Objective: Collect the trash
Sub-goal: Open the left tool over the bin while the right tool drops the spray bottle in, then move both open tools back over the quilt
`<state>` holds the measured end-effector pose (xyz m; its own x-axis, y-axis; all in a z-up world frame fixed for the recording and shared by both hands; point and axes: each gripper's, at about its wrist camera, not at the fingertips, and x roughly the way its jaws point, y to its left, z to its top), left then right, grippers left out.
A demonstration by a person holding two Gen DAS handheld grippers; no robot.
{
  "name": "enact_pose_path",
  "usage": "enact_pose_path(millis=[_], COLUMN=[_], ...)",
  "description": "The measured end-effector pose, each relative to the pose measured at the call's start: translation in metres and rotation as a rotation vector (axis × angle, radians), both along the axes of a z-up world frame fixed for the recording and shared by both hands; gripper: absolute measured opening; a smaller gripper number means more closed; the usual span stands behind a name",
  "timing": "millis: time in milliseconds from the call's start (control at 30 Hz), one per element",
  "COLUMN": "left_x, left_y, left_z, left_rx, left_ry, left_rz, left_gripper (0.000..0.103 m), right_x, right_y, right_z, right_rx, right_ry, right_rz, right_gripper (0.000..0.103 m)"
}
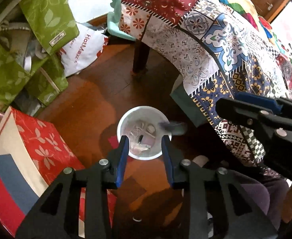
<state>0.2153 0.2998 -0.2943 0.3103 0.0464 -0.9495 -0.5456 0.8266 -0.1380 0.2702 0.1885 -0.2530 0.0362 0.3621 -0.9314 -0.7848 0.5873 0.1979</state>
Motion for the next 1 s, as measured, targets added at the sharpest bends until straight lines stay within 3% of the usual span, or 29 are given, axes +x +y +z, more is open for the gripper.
enact_pose_path(millis=[167, 367, 667, 1000], left_x=[-0.005, -0.018, -0.034, -0.041], left_y=[-0.003, -0.009, -0.040, -0.107], left_z=[0.007, 0.038, 0.119, 0.209], left_rx=[0.000, 0.024, 0.145, 0.274], left_ry=[-0.015, -0.080, -0.219, -0.400], left_rz=[-0.005, 0.003, -0.023, -0.091], left_gripper=[0.032, 0.032, 0.032, 0.032], right_x=[-0.006, -0.008, -0.012, -0.018], right_y=[-0.008, -0.031, -0.079, -0.161], right_z=[0.004, 0.021, 0.079, 0.161], right_rx=[-0.016, 0.019, 0.121, 0.292], right_ry=[-0.037, -0.048, -0.158, -0.318], right_rz=[0.032, 0.036, 0.001, -0.090], right_gripper=[0.037, 0.037, 0.037, 0.037])
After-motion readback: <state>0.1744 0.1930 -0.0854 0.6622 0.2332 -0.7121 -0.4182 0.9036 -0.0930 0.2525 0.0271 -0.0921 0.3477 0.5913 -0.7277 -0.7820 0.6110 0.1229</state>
